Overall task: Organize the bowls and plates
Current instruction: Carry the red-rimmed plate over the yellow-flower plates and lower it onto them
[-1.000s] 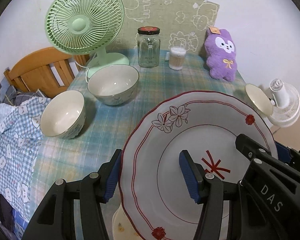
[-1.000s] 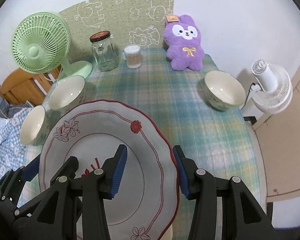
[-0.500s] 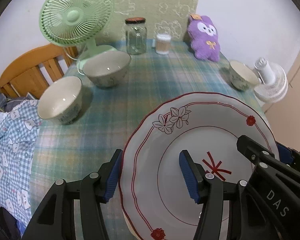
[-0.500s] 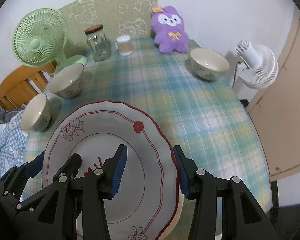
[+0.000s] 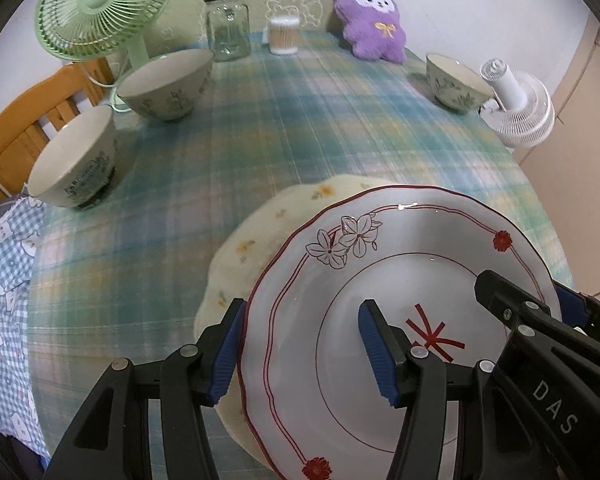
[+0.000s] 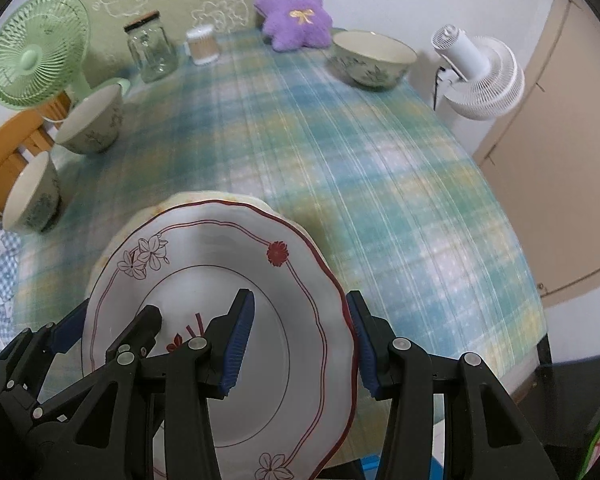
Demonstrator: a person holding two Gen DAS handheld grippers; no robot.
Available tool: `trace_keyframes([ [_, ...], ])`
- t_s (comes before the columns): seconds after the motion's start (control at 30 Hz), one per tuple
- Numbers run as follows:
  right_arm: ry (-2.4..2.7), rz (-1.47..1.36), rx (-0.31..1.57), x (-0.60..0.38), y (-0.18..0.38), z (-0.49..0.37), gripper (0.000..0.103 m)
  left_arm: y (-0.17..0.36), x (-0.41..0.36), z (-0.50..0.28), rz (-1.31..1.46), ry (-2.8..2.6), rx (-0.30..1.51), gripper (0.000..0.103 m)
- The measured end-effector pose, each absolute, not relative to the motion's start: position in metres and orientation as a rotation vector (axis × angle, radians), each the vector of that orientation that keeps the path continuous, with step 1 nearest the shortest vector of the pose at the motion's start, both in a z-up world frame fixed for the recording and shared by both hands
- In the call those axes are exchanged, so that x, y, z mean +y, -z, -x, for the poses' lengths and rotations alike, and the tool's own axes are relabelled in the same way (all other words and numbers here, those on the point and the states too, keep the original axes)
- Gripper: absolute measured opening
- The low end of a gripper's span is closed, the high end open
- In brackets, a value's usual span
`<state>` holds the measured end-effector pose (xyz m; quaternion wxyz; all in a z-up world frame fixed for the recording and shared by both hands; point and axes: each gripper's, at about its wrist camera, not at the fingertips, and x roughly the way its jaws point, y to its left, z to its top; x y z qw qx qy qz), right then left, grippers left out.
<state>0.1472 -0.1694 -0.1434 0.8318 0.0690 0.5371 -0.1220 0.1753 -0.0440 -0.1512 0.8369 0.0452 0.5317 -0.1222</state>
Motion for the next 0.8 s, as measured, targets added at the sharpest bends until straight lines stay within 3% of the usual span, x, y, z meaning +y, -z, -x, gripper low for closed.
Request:
trace_keyframes([
  [0.57,0.281,-0.136,1.161,-0.178,0.155,-0.148,0.05,0.163,-0.059,-0.174,-0.148,0.251,1.126,0.058],
  [0.8,0.246,-0.148,1.173,-0.18,0.156,-0.15,0.051,0.164,-0.062,-0.175,-0.148,0.257,1.135,0.071],
])
